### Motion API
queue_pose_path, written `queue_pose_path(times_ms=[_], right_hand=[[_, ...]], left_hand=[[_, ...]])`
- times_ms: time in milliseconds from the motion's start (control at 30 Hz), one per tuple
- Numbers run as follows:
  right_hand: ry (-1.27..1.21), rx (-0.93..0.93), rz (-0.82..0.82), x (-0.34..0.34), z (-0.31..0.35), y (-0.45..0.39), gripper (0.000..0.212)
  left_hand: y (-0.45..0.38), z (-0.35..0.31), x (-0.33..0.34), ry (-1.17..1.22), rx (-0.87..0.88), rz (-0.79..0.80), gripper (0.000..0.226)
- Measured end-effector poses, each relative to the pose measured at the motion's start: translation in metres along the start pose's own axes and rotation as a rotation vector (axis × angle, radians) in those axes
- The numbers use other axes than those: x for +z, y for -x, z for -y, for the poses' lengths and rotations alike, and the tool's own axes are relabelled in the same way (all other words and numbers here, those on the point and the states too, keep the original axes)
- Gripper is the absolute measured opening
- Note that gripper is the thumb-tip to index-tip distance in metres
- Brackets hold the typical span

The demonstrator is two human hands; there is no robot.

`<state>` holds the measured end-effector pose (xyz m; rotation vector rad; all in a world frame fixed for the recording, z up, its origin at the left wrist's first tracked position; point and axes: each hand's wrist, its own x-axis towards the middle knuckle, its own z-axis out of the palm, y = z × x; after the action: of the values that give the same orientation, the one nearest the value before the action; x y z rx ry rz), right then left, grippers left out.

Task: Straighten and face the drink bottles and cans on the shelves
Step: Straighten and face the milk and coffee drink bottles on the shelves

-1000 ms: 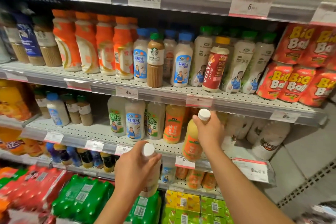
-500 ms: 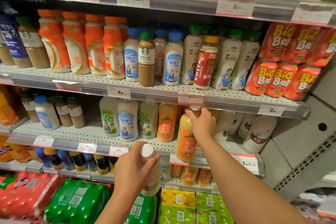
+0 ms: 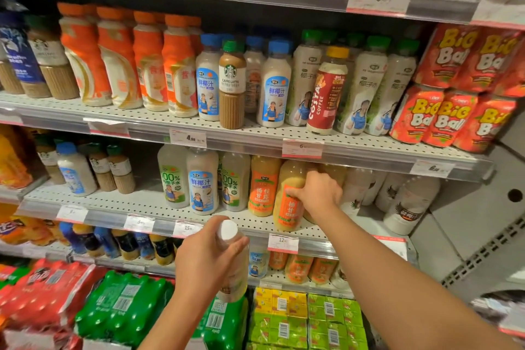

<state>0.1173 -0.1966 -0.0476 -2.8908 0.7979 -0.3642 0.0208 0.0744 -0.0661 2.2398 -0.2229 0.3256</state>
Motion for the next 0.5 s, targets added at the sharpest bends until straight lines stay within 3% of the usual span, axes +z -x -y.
queue_pose_path(times_ms=[200,400,500], right_hand=[[0.089,-0.003,0.090,0.002,0.007,-0.022,0.060],[0.099,0.032,0.341,0.000,0.011,-0.035,0.045],[-0.018,0.013,0.242,-0.003,0.006,-0.018,0.038]], left_hand=[[-0.005,-0.010,0.005,0.014,0.011,0.021,0.053],[-0.010,-0.017,0.013,0.019,0.060,0.025,0.054],[-0.012,-0.020,0.019,0.027,0.059,0.043,0.051]])
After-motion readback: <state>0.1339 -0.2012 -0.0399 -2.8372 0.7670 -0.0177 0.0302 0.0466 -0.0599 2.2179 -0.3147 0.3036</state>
